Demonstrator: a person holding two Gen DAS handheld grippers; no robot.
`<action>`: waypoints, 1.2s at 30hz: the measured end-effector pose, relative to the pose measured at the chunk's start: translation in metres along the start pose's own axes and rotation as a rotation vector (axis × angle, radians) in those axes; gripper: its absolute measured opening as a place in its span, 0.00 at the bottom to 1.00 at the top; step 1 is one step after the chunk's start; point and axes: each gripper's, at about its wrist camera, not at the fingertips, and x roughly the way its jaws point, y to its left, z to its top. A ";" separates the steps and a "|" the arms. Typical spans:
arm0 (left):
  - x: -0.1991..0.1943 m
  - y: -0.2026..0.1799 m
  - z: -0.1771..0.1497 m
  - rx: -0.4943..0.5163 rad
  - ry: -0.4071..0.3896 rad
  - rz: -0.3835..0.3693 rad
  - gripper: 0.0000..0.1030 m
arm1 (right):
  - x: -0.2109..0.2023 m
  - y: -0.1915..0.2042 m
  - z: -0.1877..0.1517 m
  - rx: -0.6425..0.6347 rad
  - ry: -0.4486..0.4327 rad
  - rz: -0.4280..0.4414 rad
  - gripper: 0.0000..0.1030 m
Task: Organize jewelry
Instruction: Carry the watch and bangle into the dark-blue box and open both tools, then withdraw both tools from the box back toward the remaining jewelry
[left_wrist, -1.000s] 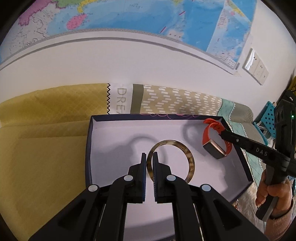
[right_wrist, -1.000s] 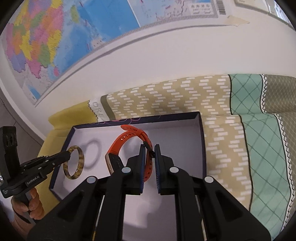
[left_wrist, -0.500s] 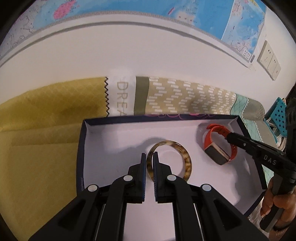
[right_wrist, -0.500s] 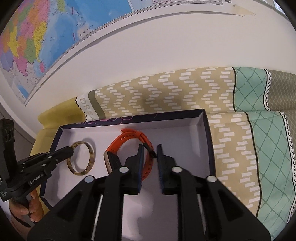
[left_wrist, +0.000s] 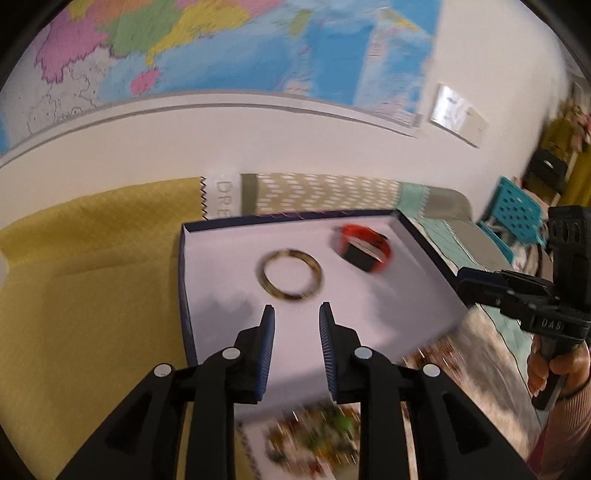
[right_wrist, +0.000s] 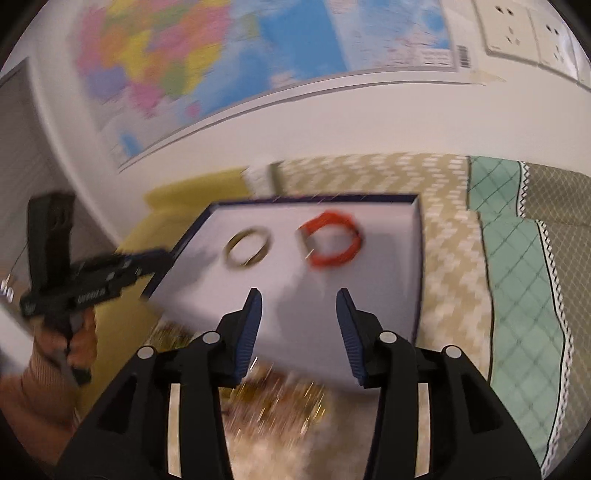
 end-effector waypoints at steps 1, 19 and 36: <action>-0.006 -0.005 -0.007 0.016 -0.004 -0.008 0.22 | -0.004 0.004 -0.007 -0.012 0.012 0.007 0.41; -0.007 -0.056 -0.072 0.070 0.078 -0.124 0.32 | -0.010 0.006 -0.059 0.031 0.069 0.039 0.11; -0.014 -0.068 -0.088 0.085 0.092 -0.157 0.34 | -0.113 0.011 -0.037 0.119 -0.199 0.250 0.09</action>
